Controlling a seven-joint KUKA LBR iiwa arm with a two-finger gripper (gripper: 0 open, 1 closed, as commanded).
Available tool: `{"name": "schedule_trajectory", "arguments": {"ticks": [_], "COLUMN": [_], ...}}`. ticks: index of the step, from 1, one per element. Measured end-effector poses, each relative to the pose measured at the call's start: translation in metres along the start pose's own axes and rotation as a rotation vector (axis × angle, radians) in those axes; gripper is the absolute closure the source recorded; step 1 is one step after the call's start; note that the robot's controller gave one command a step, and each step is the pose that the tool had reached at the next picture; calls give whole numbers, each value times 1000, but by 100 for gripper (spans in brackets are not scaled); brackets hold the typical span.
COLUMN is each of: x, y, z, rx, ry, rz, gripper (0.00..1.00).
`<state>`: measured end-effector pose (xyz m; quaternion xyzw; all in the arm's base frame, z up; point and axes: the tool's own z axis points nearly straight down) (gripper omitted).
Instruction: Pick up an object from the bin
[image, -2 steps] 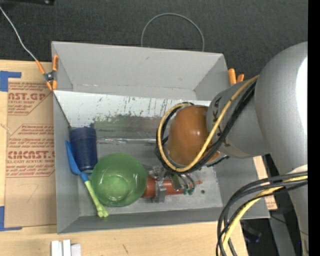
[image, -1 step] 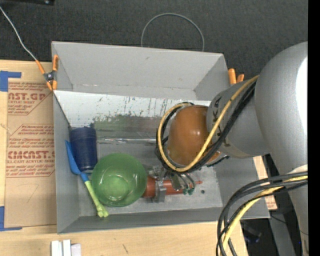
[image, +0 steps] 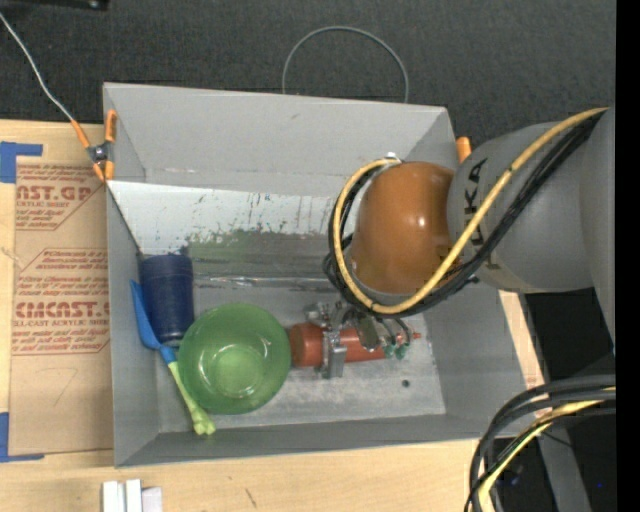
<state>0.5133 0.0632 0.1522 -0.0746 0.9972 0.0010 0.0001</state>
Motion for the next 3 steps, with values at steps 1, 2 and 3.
{"name": "schedule_trajectory", "arguments": {"ticks": [1,2,3], "x": [10,-16,-7], "y": [4,-7,-9], "z": [-26,2,-96], "rx": [-1,0,-1], "ry": [5,-1,5], "rz": [8,-24,-33], "gripper": [100,100,100]}}
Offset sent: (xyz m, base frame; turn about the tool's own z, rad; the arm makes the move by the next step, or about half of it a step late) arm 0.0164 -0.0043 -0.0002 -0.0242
